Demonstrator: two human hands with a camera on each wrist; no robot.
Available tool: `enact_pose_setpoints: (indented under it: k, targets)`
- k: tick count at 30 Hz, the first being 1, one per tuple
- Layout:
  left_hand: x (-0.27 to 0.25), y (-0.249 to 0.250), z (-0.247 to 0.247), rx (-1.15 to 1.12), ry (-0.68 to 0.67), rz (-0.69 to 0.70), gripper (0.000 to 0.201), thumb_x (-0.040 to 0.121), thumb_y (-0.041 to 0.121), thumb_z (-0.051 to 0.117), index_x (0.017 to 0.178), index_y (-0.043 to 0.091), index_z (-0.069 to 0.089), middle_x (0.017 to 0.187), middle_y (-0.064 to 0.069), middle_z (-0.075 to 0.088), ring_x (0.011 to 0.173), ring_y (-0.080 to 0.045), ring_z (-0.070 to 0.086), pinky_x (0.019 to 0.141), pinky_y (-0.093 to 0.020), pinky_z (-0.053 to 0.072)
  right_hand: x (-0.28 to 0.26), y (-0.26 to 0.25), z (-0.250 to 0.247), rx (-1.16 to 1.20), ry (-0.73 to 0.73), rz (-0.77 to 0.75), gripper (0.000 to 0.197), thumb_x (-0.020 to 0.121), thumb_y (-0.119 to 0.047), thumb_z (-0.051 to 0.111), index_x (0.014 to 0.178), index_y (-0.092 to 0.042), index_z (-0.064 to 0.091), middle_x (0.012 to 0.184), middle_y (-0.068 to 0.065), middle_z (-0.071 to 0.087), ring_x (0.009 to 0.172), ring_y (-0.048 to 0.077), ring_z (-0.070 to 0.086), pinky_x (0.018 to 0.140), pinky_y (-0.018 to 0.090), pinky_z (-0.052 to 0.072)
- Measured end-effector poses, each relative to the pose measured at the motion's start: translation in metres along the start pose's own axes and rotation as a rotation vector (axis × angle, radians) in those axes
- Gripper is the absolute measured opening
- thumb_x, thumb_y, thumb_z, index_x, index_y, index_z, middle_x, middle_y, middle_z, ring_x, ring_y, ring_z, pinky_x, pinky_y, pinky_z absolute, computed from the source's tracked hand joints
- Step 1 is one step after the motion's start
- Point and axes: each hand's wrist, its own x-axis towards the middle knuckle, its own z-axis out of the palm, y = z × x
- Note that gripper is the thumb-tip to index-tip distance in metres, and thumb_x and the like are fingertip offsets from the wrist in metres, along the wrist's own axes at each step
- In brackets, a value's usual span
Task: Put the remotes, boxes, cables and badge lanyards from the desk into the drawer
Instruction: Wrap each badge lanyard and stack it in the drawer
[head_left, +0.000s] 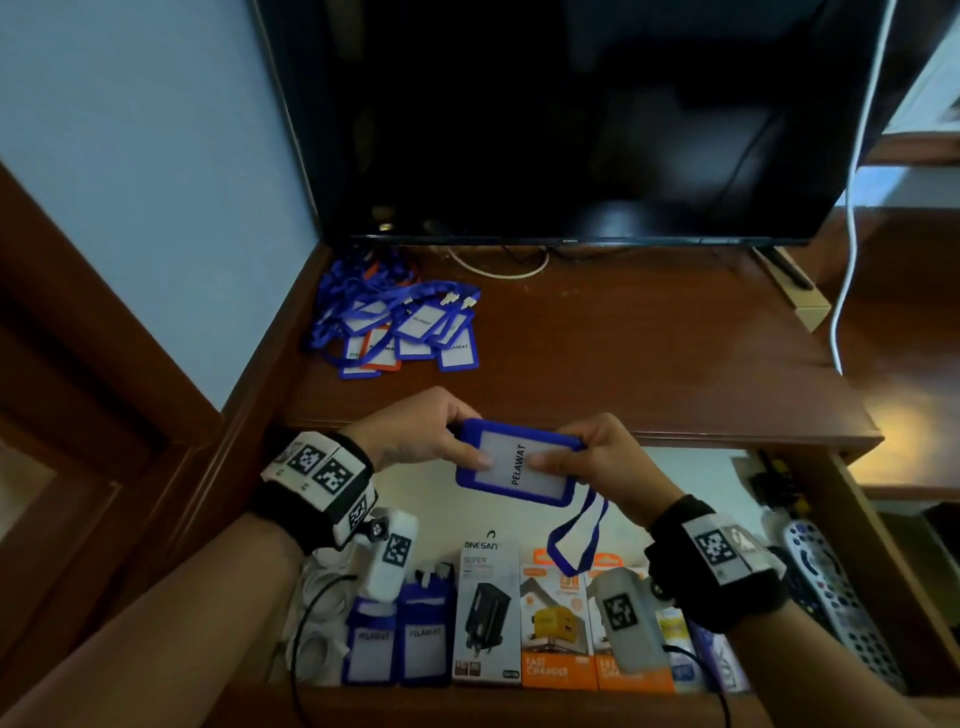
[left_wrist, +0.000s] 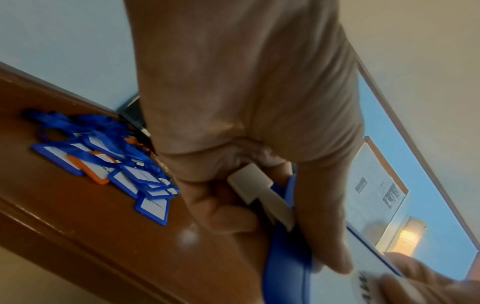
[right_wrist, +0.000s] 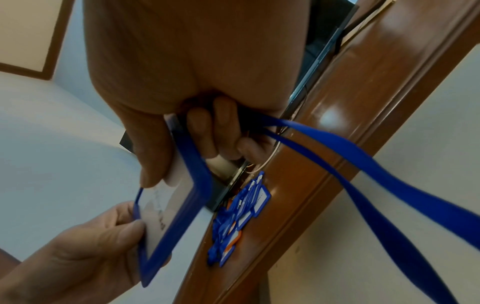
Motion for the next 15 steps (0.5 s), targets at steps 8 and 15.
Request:
enact_pose_setpoints:
  k: [8,15]
  targets:
    - [0.007,-0.004,-0.004,-0.222,0.339,-0.017,0.013,0.080,0.004,0.071,0.091,0.010,0.069,0.091,-0.003,0.073,0.090,-0.018,0.069,0.074,-0.024,0.054,0.002,0.007,-0.009,0.095,0.129,-0.002,0.036,0.072,-0.042,0.072,0.067,-0.006,0.067,0.052,0.001,0.036,0.046,0.012,0.025,0.045,0.022,0.024]
    - [0.016,0.001,0.002,-0.317,0.698,0.034,0.009,0.082,0.009,0.071,0.080,0.016,0.066,0.079,0.003,0.067,0.059,0.000,0.059,0.056,-0.012,0.045,0.005,0.005,-0.010,-0.011,0.109,-0.012,0.029,0.094,-0.023,0.058,0.072,-0.007,0.069,0.049,-0.006,0.035,0.046,0.010,0.028,0.047,0.023,0.024]
